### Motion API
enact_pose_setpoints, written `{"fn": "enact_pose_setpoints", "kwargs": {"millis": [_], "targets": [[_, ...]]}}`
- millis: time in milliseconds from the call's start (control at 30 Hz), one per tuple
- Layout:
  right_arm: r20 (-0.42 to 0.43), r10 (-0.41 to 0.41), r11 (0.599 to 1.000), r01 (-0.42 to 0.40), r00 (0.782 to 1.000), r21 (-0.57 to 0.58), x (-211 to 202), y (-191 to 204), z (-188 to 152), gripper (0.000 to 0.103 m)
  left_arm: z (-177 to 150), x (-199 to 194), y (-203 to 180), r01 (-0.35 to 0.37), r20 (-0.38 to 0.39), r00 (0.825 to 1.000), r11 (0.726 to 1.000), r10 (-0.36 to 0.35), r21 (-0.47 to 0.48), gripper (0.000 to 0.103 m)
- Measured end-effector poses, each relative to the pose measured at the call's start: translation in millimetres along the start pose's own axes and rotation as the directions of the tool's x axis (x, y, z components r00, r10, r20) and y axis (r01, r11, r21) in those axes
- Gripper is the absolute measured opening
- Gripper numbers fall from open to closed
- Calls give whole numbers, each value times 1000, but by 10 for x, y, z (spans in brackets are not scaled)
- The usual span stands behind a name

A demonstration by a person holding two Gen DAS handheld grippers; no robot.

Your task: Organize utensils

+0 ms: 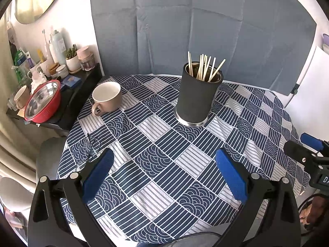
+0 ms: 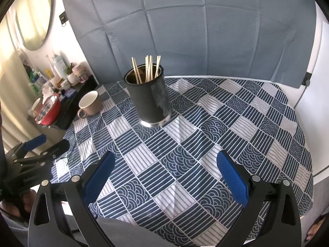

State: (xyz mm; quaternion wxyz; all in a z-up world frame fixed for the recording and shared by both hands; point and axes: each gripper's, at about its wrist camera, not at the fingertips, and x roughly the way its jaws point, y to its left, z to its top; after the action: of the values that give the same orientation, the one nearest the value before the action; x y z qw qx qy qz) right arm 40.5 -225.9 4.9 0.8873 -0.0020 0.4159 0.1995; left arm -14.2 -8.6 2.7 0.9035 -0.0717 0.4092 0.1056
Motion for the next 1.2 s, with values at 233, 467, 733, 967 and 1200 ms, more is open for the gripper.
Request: {"fn": "enact_pose_setpoints", "kwargs": {"millis": [233, 467, 733, 967, 1200], "targets": [[-1, 0, 1000, 0, 1000, 0, 1, 3, -5, 95, -11, 13, -14, 10, -6, 1000, 1000, -10, 5, 97], [-8, 3, 1000, -3, 1000, 0, 17, 0, -12, 95, -4, 21, 4, 13, -11, 1000, 1000, -13, -3, 97], [-11, 4, 1000, -4, 1000, 4, 26, -20, -11, 95, -4, 21, 0, 14, -12, 1000, 1000, -14, -4, 97], [-12, 1, 1000, -1, 1000, -6, 33, -8, 1, 95, 2, 36, -6, 20, -16, 1000, 1000, -21, -4, 97], [-12, 3, 1000, -3, 1000, -16, 45, 13, 15, 95, 31, 56, 46, 22, -19, 1000, 999, -23, -35, 97]]}}
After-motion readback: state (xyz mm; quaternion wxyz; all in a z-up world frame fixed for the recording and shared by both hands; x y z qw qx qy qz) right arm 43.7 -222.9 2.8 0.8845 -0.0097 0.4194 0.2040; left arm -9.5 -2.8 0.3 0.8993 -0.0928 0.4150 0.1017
